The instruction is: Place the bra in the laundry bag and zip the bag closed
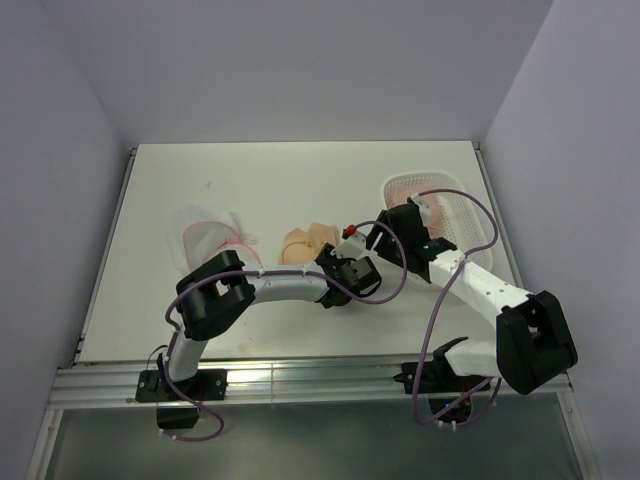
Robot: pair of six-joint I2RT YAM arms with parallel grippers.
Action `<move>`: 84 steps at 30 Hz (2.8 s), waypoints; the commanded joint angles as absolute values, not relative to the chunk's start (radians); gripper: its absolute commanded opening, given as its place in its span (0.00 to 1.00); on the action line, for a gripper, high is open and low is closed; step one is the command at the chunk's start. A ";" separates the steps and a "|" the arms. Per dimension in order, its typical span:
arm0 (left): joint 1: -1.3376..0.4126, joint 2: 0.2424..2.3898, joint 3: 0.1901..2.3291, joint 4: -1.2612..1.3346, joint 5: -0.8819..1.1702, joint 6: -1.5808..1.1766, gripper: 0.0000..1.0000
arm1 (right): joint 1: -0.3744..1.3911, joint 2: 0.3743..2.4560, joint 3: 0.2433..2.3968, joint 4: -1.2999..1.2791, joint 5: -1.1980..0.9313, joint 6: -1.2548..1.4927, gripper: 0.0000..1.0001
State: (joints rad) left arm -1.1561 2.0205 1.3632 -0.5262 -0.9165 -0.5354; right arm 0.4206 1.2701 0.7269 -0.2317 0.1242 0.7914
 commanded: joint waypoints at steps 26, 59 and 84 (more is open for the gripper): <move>-0.973 1.662 1.367 -0.615 -0.611 -0.601 0.00 | 0.465 1.246 0.765 -0.209 0.075 0.773 0.78; -0.681 1.434 1.135 -0.514 -0.115 -0.557 0.00 | 0.736 1.667 1.127 -0.166 0.196 0.566 0.60; -0.678 1.381 1.126 -0.541 -0.084 -0.540 0.00 | 0.738 1.921 1.322 -0.172 0.261 0.528 0.37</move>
State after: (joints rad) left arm -0.6819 1.4322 1.1316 -0.5446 -0.1047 -0.5610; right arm 0.7616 1.9083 1.2724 -0.1730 0.2417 0.5316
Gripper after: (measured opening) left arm 0.012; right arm 0.381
